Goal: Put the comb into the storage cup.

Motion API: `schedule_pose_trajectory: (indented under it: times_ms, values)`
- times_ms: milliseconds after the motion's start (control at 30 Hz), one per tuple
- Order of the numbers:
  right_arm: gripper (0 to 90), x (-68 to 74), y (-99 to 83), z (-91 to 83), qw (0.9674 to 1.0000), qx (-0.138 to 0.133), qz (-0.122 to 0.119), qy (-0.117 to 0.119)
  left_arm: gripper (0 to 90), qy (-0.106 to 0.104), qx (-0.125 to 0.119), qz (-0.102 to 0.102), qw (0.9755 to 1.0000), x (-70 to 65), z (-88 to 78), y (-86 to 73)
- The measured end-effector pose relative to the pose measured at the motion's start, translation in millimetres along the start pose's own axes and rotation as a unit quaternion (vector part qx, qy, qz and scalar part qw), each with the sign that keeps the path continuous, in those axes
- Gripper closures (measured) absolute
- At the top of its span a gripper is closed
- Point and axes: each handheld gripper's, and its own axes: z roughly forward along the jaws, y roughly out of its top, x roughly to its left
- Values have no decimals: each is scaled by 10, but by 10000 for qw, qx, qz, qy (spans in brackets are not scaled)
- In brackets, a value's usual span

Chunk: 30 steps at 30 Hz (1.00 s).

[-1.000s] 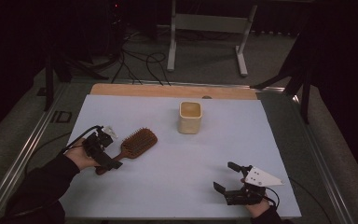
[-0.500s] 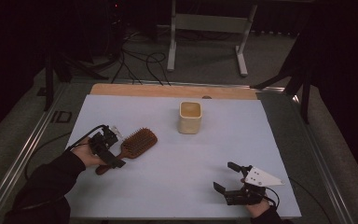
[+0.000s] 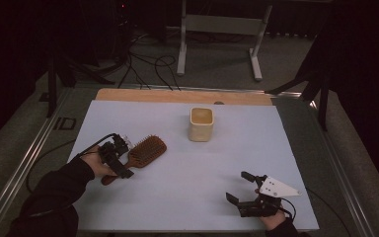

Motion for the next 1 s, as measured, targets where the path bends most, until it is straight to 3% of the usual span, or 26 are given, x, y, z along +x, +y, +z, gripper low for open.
schedule_pose_trajectory:
  times_ms: [367, 1000]
  values:
    - [90, -2, -1, 1, 10000, 0, -6, 6, 349, 66, 159, -4, 9999, 19, 40, 21]
    - [90, -5, -2, -3, 10000, -5, -3, 16, 596, 171, 511, -32, 9985, 20, 124, 134]
